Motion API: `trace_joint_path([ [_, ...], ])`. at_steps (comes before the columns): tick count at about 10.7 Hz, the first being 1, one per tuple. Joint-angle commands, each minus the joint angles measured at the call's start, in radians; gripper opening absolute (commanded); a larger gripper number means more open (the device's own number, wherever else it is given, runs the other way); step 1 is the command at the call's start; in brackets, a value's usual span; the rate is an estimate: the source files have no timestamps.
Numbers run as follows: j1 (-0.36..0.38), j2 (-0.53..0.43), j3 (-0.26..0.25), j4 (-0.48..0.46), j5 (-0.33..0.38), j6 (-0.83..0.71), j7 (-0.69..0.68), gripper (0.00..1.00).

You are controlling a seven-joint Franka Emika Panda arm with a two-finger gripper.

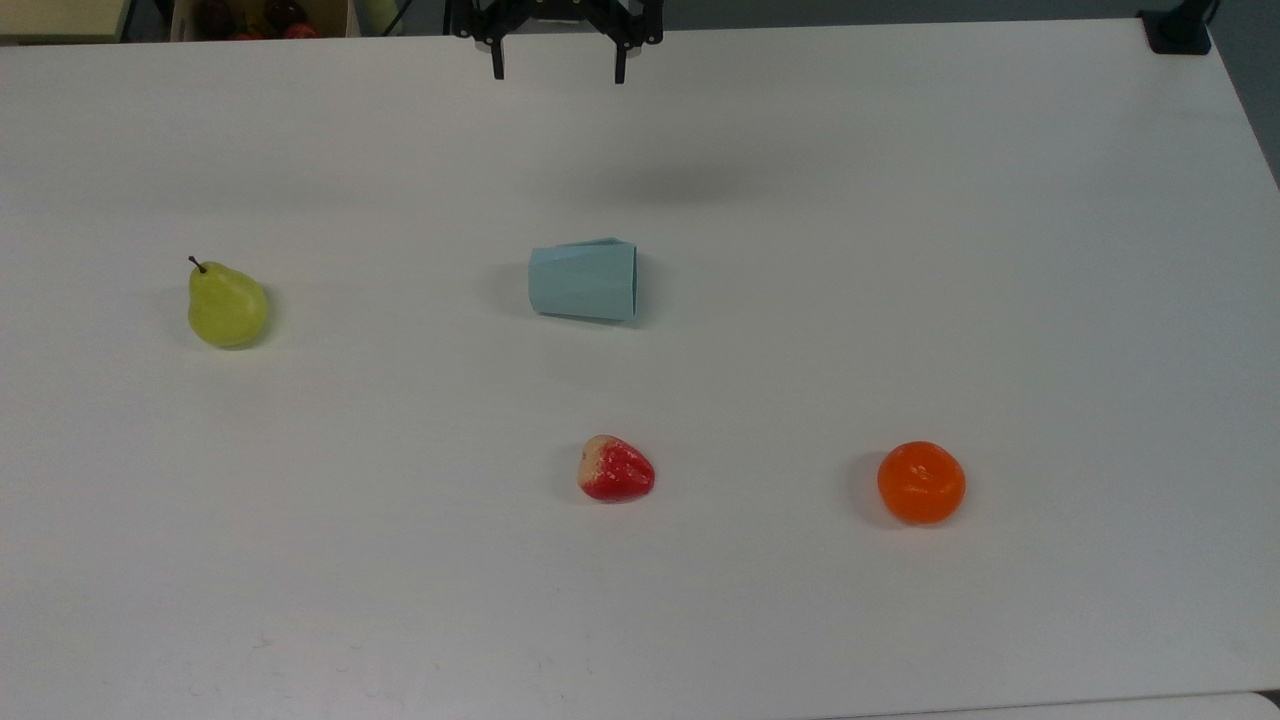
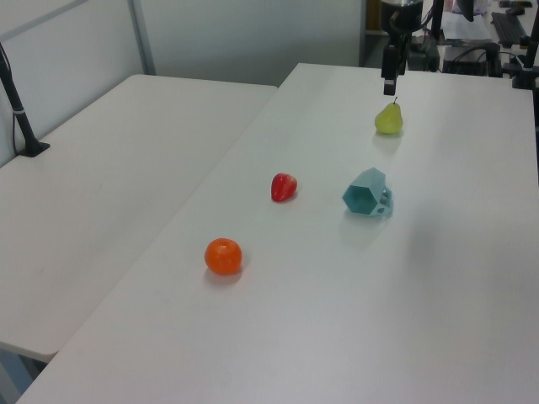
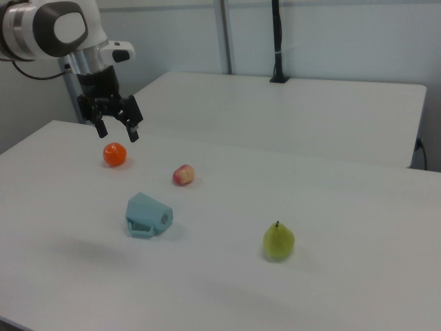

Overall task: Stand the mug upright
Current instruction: 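Move the open gripper toward the light blue mug lying on its side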

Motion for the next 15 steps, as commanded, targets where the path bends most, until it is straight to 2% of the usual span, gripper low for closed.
trace_joint_path([
  [1, 0.001, -0.024, -0.005, -0.034, 0.023, -0.009, -0.003, 1.00],
  [4, 0.009, -0.020, -0.001, -0.037, 0.012, -0.007, -0.003, 1.00],
  [6, 0.039, -0.002, 0.007, -0.039, -0.043, -0.009, 0.004, 1.00],
  [7, 0.079, 0.018, 0.007, -0.040, -0.092, -0.013, 0.044, 1.00],
  [9, 0.168, 0.072, 0.007, -0.039, -0.265, -0.010, 0.230, 1.00],
  [11, 0.230, 0.132, 0.013, -0.039, -0.353, -0.007, 0.294, 1.00],
  [12, 0.257, 0.165, 0.013, -0.039, -0.422, -0.009, 0.315, 1.00],
  [15, 0.322, 0.300, 0.013, -0.036, -0.592, -0.015, 0.489, 1.00],
])
